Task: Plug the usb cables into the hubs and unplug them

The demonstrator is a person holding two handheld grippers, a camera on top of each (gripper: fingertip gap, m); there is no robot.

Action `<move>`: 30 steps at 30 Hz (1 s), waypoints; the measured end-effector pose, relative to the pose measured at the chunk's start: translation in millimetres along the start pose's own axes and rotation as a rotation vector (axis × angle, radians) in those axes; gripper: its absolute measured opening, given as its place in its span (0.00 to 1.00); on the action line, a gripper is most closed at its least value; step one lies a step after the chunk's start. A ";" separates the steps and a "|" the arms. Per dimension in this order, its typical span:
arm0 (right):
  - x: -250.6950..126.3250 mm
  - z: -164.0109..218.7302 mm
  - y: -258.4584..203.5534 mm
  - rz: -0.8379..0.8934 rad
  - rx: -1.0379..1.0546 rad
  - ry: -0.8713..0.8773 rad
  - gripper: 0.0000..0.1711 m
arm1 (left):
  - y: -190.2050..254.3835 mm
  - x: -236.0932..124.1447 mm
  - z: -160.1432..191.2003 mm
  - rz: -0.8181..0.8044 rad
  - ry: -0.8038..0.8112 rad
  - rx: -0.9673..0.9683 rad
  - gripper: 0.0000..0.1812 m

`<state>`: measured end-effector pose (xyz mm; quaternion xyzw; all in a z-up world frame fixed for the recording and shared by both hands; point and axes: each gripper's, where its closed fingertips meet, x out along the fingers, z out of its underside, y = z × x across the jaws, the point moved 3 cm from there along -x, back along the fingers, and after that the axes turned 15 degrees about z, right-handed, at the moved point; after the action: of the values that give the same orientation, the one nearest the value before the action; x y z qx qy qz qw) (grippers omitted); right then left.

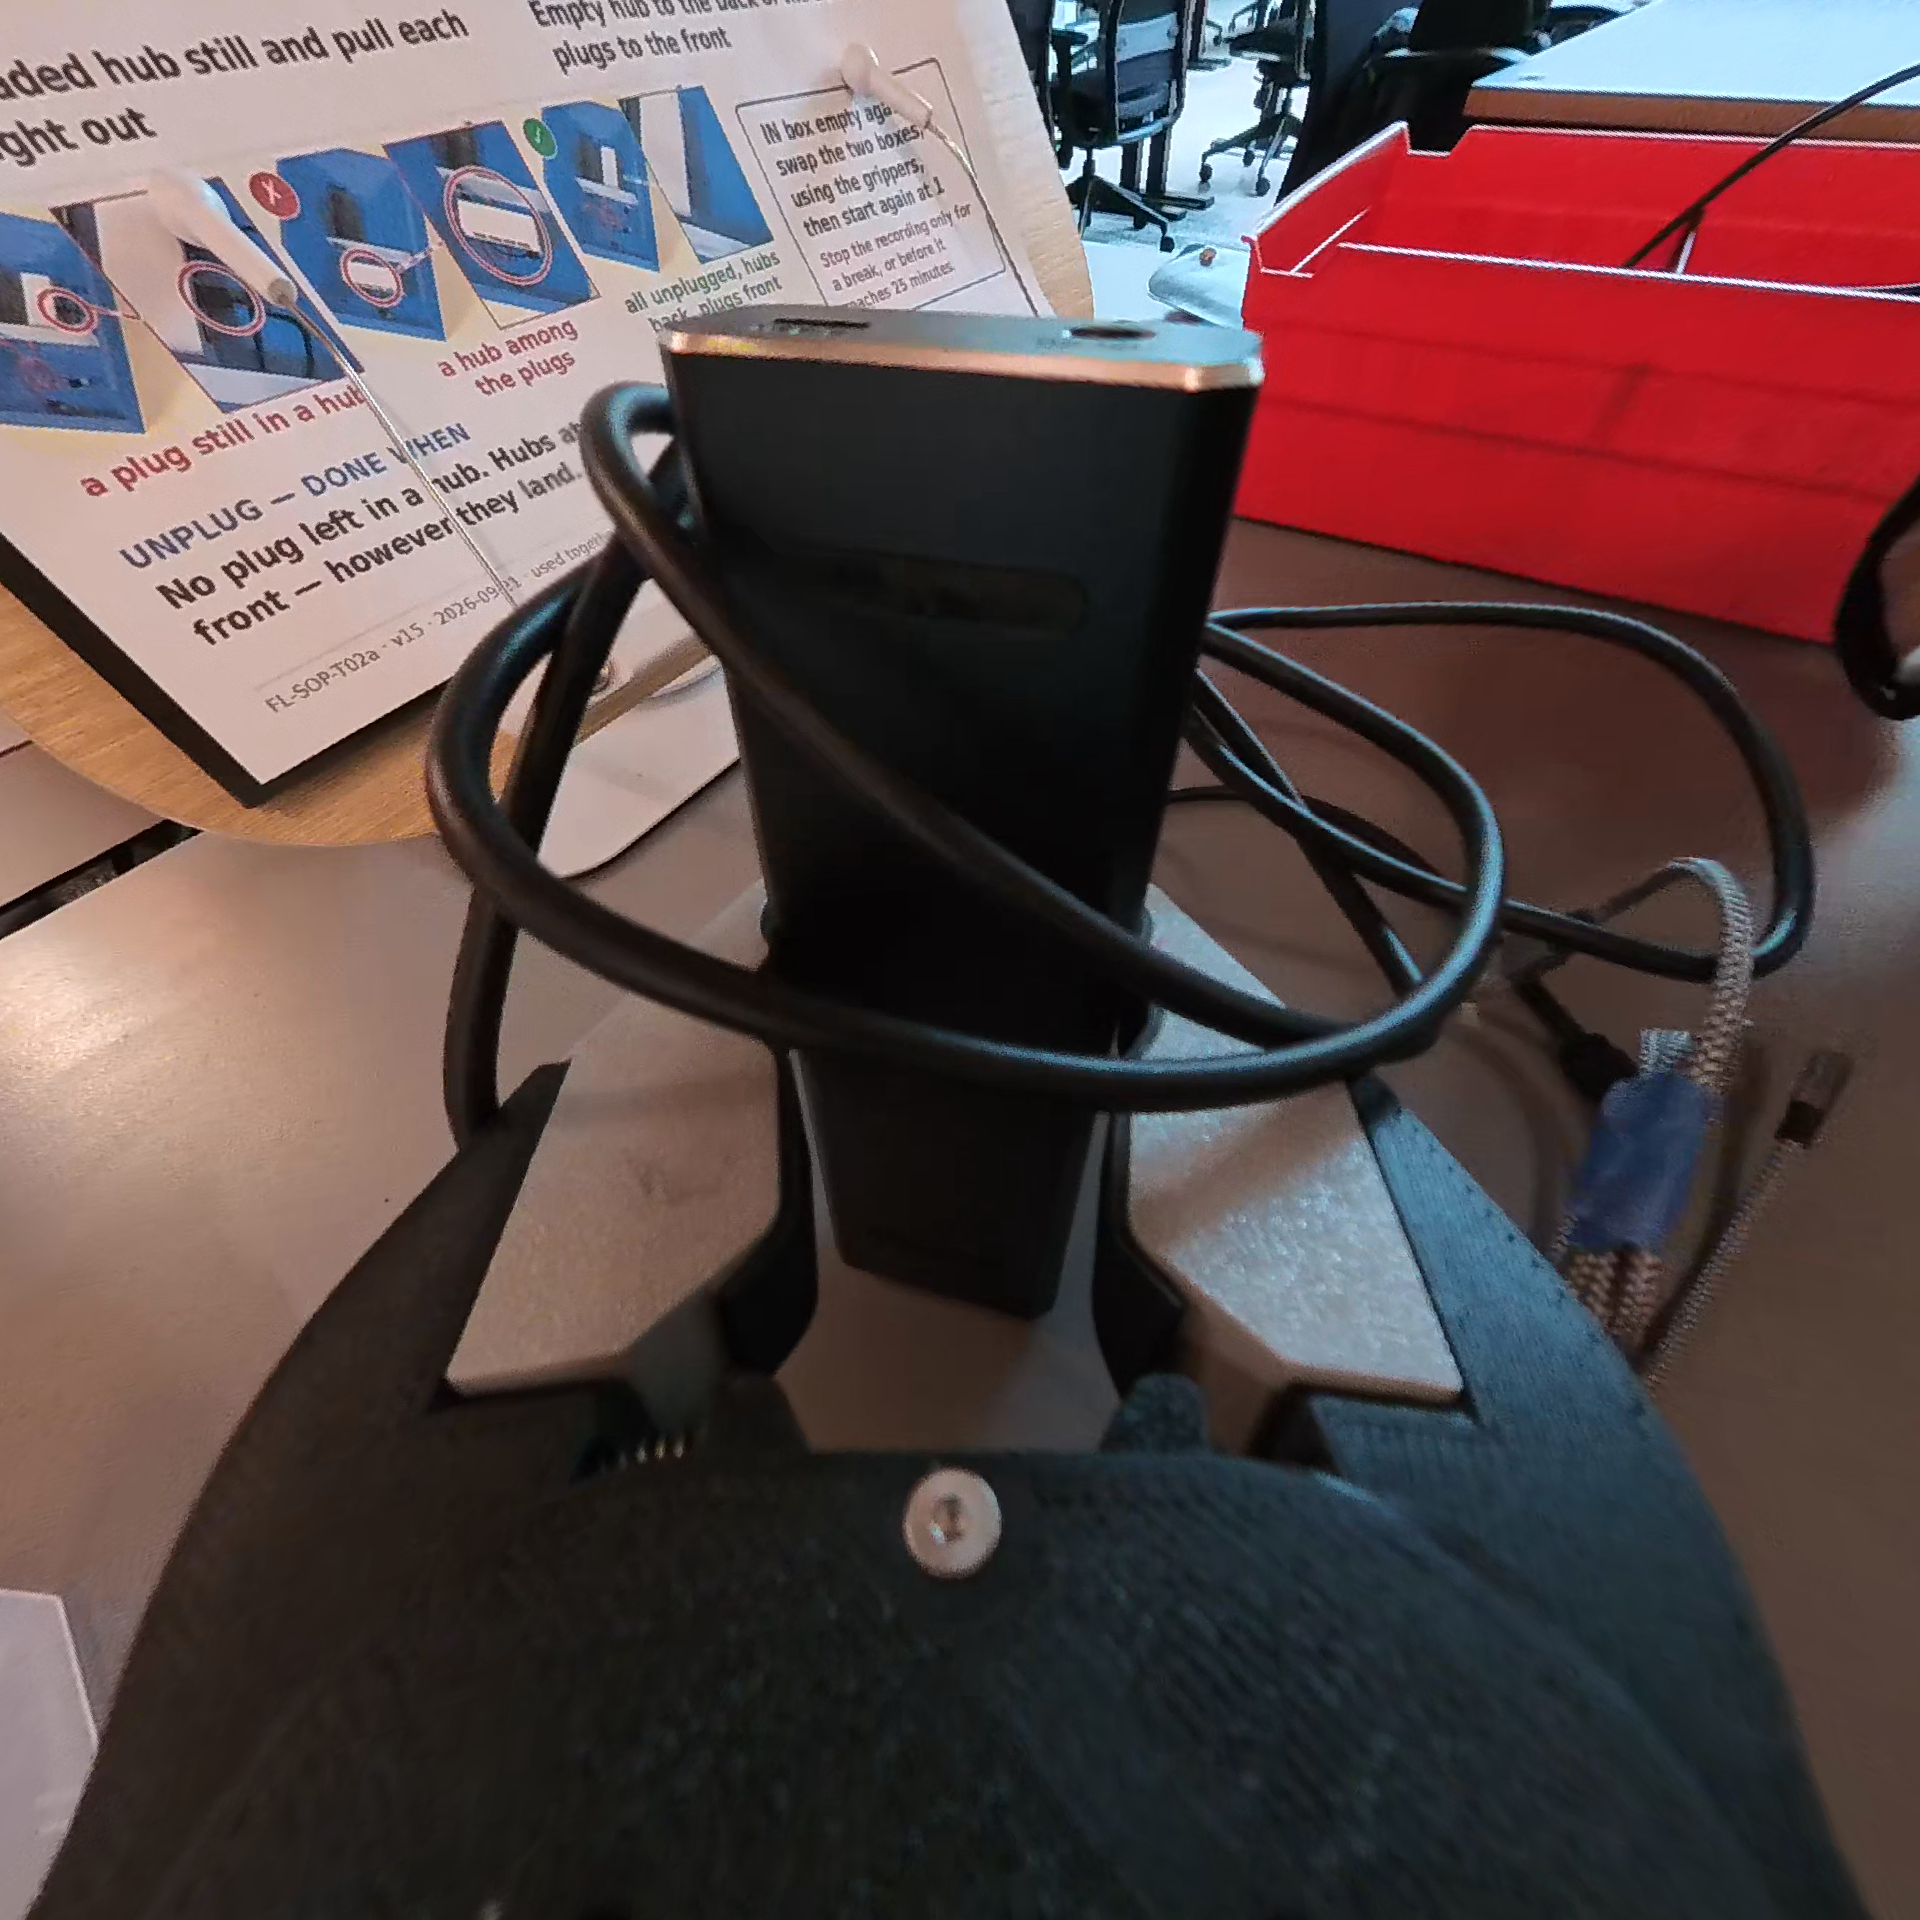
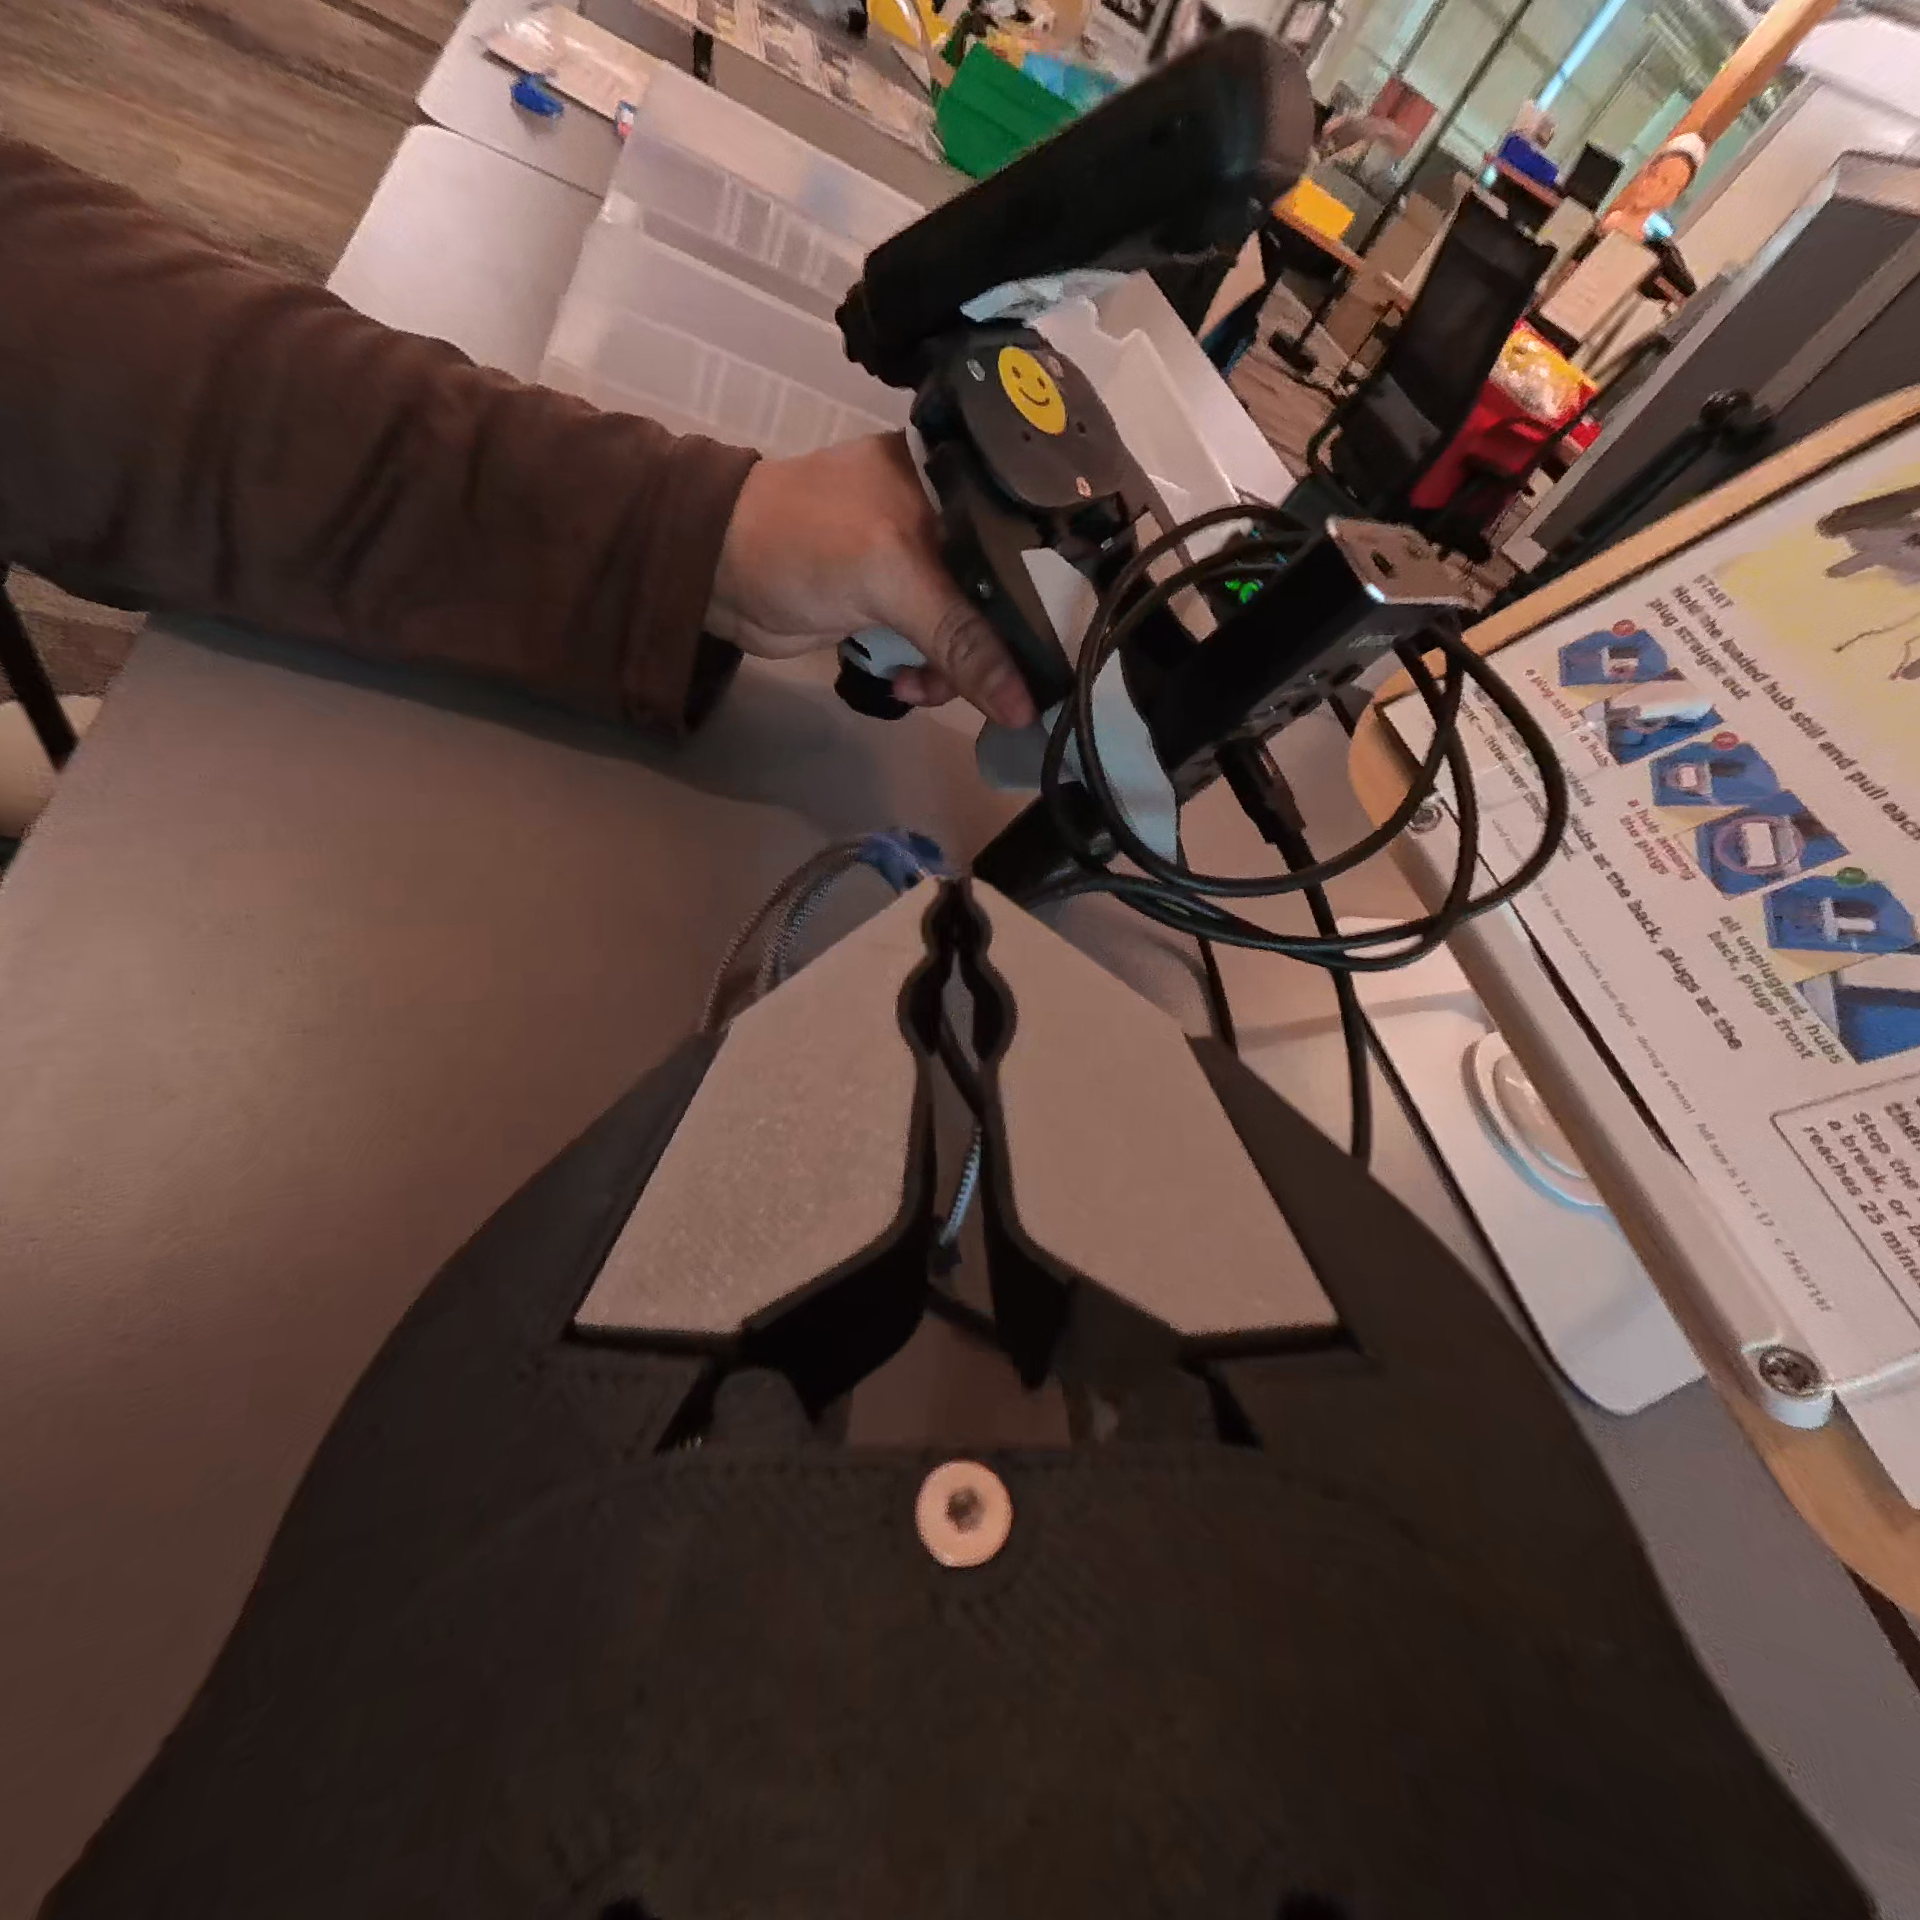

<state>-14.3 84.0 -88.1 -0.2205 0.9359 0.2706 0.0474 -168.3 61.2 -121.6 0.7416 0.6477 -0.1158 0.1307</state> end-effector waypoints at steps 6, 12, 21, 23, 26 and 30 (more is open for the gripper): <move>4.0 6.0 7.4 0.044 0.030 -0.047 0.09 | 1.6 1.1 -0.7 -0.001 -0.006 0.018 0.33; 13.5 26.2 3.4 0.037 0.009 -0.170 0.08 | 3.6 2.6 -1.0 0.005 -0.012 0.028 0.33; 14.3 35.2 8.6 0.028 0.063 -0.214 0.06 | 2.6 9.1 11.6 -0.016 -0.116 0.083 0.34; 17.7 41.0 6.9 0.026 0.054 -0.240 0.08 | 4.5 10.0 12.0 -0.002 -0.123 0.086 0.33; 24.6 53.5 9.4 0.072 0.026 -0.308 0.12 | 5.5 8.2 8.6 0.004 -0.110 0.074 0.33; 31.7 67.3 13.5 0.121 0.033 -0.372 0.14 | 11.6 6.7 1.4 0.043 -0.059 0.075 0.33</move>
<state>-50.8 117.4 -145.3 -0.1091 0.9269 0.2936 0.2069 -156.0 65.5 -124.7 0.7560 0.6227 -0.1590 0.1240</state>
